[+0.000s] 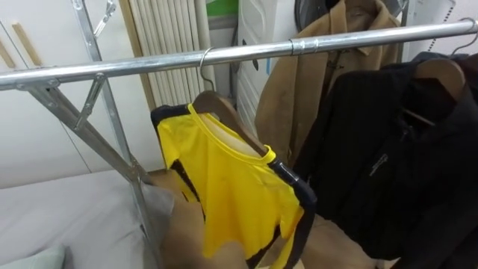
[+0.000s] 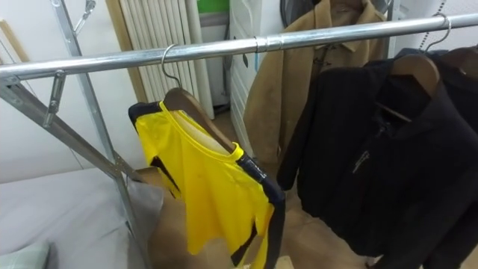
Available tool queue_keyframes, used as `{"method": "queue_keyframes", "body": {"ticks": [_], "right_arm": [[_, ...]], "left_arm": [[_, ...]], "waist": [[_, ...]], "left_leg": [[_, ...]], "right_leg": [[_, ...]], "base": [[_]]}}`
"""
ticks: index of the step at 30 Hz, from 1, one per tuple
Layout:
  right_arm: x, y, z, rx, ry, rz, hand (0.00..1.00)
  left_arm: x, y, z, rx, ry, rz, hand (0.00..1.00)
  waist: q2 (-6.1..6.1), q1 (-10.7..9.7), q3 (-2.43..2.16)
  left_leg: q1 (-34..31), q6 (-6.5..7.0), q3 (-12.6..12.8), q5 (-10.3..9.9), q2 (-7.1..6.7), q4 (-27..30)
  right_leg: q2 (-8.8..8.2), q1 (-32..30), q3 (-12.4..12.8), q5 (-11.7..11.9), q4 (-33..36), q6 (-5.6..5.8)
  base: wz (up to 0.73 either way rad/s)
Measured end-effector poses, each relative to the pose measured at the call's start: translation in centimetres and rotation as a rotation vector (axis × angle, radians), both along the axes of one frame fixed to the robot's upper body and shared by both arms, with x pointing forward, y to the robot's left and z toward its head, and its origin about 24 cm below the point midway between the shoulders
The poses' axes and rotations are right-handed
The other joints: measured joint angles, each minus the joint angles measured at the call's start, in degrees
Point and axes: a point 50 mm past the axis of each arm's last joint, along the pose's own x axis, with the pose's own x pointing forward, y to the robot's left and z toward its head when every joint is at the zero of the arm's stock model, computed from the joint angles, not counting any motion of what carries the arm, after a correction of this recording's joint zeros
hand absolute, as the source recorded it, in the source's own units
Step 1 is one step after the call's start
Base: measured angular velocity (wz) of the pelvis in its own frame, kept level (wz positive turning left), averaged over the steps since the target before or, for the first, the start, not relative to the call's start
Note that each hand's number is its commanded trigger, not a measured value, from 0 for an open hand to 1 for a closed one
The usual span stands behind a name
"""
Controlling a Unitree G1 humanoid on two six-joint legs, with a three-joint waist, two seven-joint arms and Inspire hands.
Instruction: Hang clothes
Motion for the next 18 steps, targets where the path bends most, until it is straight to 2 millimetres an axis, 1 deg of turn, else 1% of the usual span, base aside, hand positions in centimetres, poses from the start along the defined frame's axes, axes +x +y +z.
{"method": "queue_keyframes", "body": {"ticks": [8,10,18], "right_arm": [[0.25,0.05,0.01,-0.018,-0.014,0.01,0.0],[0.32,0.09,0.01,-0.019,-0.02,0.006,0.0],[0.33,0.18,-0.02,-0.028,-0.019,0.002,0.0]], "left_arm": [[0.0,-0.12,-0.03,0.008,-0.005,0.011,0.0],[0.01,-0.19,-0.04,0.009,-0.007,0.013,0.0],[0.02,-0.17,-0.04,0.011,-0.011,0.015,0.0]], "waist": [[0.12,0.1,0.11],[0.19,0.1,0.27],[0.15,0.2,0.39]], "left_leg": [[0.1,0.0,0.0,0.0,0.03,0.0],[0.2,0.0,0.0,0.0,0.03,0.0],[0.8,-0.01,-0.1,0.0,0.03,-0.3]], "right_leg": [[0.03,0.3,0.0,0.0,-0.1,0.0],[0.04,0.3,0.0,0.0,-0.1,0.0],[0.09,0.8,-0.1,0.0,-0.2,0.01]], "base": [[0.0],[0.0],[0.0]]}}
